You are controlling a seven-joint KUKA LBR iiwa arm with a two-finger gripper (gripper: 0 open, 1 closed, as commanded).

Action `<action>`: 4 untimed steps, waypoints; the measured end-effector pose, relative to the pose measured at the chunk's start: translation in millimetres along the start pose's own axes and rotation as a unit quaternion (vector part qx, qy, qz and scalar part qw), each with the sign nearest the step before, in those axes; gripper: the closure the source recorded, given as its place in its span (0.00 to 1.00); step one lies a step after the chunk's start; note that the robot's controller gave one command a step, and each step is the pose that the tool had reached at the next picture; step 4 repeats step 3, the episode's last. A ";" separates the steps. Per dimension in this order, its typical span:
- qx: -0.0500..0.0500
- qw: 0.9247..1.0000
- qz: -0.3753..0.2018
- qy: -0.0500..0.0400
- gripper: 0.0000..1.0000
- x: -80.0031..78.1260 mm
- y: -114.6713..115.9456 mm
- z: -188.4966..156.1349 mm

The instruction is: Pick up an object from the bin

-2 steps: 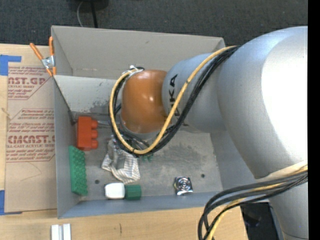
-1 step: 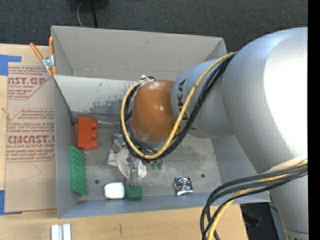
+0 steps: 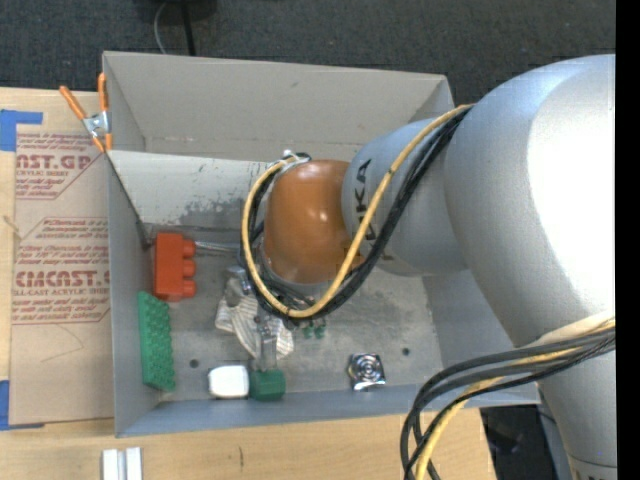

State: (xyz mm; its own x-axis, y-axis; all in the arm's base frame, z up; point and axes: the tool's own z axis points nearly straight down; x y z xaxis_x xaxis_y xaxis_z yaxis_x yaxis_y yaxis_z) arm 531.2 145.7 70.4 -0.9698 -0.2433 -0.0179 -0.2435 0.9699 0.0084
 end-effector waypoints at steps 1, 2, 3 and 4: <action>0.000 1.000 -0.027 0.002 0.00 -19.4 -7.4 0.9; -0.001 0.995 -0.098 -0.001 0.00 -30.1 -32.4 0.2; 0.000 0.977 -0.212 -0.001 1.00 -43.0 -36.7 -0.5; 0.000 0.977 -0.212 -0.001 1.00 -43.0 -36.7 -0.5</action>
Offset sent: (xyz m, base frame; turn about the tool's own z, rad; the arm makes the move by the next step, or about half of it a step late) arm 0.0485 -0.0490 -0.0004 -0.2717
